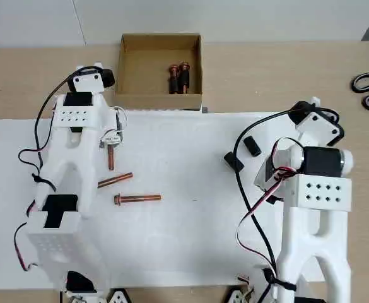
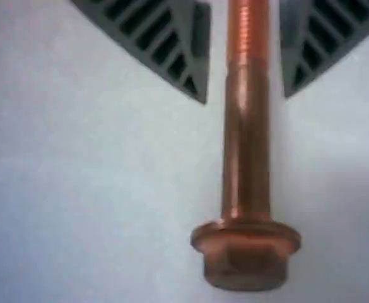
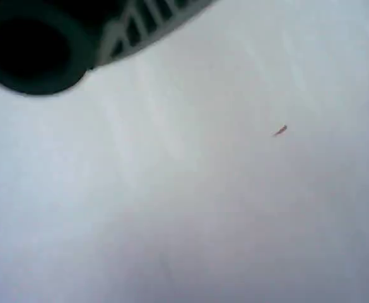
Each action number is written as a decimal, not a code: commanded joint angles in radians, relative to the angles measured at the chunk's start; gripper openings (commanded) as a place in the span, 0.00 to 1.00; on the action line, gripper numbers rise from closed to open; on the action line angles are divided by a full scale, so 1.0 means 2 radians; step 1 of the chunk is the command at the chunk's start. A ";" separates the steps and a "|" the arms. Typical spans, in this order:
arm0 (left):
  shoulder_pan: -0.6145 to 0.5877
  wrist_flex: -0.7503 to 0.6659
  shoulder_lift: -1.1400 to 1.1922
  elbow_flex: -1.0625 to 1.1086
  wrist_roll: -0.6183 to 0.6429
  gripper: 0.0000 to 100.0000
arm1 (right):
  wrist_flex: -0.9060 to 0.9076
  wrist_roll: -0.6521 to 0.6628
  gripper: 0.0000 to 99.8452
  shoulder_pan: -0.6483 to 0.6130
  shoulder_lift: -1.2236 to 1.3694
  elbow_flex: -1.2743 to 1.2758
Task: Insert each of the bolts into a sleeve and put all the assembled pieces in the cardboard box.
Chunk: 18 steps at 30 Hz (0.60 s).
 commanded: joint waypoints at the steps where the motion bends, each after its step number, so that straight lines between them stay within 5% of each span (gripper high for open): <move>1: -0.002 -0.018 -0.002 -0.016 0.002 0.08 | -0.003 0.005 0.00 0.006 -0.016 -0.002; 18: -0.002 -0.042 0.032 -0.017 0.002 0.08 | -0.004 0.005 0.00 0.006 -0.013 -0.002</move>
